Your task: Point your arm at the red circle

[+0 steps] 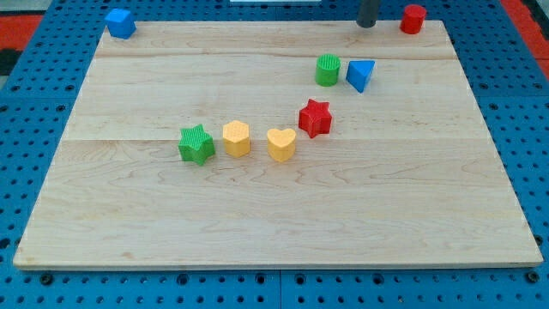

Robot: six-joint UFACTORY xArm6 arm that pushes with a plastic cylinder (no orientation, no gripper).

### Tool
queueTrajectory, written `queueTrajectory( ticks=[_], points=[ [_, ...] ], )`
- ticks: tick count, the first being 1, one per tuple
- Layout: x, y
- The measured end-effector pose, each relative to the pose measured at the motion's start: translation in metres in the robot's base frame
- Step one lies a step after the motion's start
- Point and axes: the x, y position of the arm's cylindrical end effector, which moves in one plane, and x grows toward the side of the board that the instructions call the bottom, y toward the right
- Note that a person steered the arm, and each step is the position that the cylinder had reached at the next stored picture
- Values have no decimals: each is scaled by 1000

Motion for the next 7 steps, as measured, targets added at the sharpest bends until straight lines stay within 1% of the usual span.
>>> queueTrajectory(
  ticks=[7],
  points=[
    [1,18]
  ],
)
